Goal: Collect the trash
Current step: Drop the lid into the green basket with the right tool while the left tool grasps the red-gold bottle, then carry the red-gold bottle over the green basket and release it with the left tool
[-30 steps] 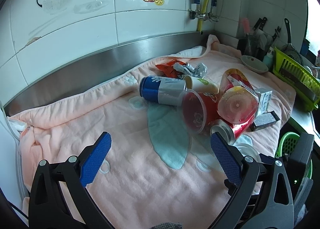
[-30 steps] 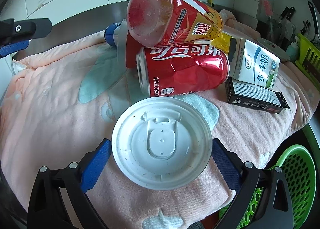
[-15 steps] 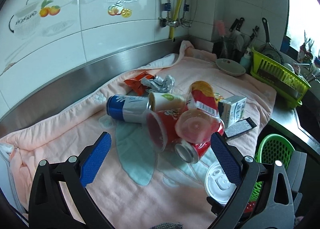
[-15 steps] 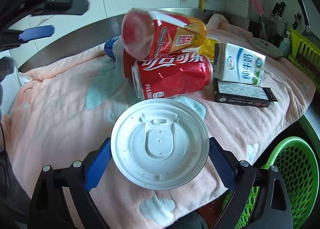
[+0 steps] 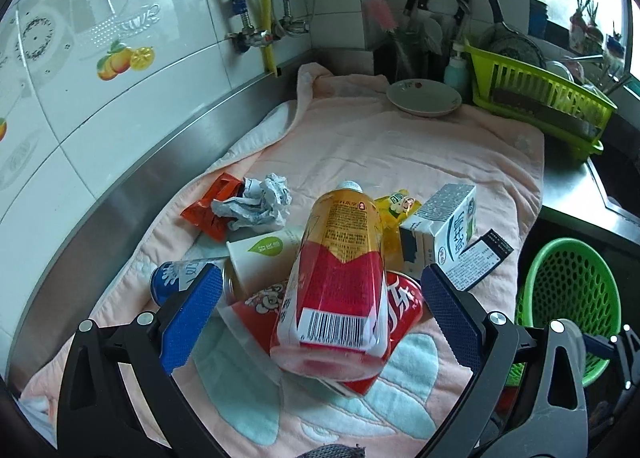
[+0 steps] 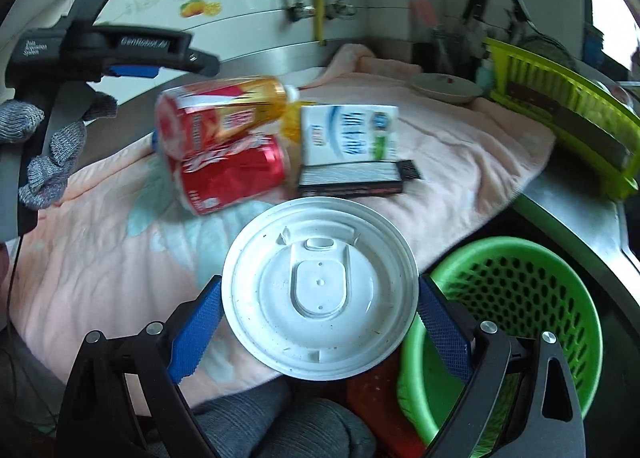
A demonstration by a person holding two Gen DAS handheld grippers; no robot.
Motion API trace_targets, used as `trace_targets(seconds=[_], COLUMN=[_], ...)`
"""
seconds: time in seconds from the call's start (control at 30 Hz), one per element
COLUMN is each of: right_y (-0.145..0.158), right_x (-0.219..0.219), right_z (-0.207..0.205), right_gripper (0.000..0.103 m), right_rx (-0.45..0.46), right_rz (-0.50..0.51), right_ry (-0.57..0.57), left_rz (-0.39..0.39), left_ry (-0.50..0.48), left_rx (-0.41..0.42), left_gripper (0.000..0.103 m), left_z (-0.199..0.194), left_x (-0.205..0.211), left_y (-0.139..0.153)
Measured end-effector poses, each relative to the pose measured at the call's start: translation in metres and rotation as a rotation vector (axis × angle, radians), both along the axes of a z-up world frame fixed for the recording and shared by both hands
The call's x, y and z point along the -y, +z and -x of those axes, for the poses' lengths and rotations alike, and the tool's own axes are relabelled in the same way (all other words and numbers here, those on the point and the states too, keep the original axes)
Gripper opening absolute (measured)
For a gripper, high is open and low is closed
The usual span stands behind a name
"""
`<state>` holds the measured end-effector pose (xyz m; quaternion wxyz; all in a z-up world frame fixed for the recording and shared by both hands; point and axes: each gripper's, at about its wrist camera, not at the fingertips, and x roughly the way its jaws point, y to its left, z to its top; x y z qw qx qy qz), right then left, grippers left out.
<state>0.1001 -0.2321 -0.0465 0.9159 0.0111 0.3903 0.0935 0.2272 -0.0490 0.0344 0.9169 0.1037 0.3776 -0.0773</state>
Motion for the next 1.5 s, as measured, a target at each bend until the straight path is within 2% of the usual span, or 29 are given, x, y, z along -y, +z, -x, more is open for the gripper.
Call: trace_targets(seconds=[0.23,0.4,0.53,0.67,0.77,0.8,1.03,1.17,1.3,1.5], right_y=[-0.024,-0.044,-0.064,-0.079,-0.085,-0.086,-0.095,-0.093,-0.09,-0.076], right_x=[0.063,0.089,0.104,0.113,0.114,0.115,0.118,0.119,0.119,0.123], right_z=[0.004,0.003,-0.001,-0.005,-0.007,-0.007,-0.007,-0.006,-0.003,0.009], right_gripper=[0.09,0.09,0.09,0.09,0.09,0.09,0.092,0.092,0.093,0.093], right_rx=[-0.051,-0.098,-0.15,-0.2,-0.211,-0.214,-0.238,-0.238,-0.229,-0.195], right_rz=[0.022,0.038,0.042,0.027,0.034,0.034,0.024,0.012,0.013,0.009], right_ry=[-0.164,-0.237,-0.282,-0.309,-0.313,-0.316,-0.326,-0.332,-0.333,-0.338], left_rz=[-0.062,-0.085,-0.121,-0.121,-0.092,-0.081,-0.05,-0.021,0.041,0.1], left_ry=[-0.03,-0.027,-0.036,-0.038,-0.04,-0.038,-0.036,-0.046,-0.072,-0.145], left_rx=[-0.075,-0.141,-0.16,-0.183,-0.204,-0.206,-0.18,-0.143,-0.096,-0.058], left_gripper=[0.097,0.097,0.097,0.082,0.066,0.064,0.064,0.063,0.063,0.063], left_z=[-0.032,-0.049,-0.055,-0.059,-0.062,-0.063,-0.055,-0.043,-0.022,0.013], left_x=[0.016,0.019,0.023,0.025,0.023,0.022,0.018,0.015,0.015,0.036], left_y=[-0.018,-0.032,-0.04,-0.045,-0.047,-0.047,-0.041,-0.024,-0.001,0.019])
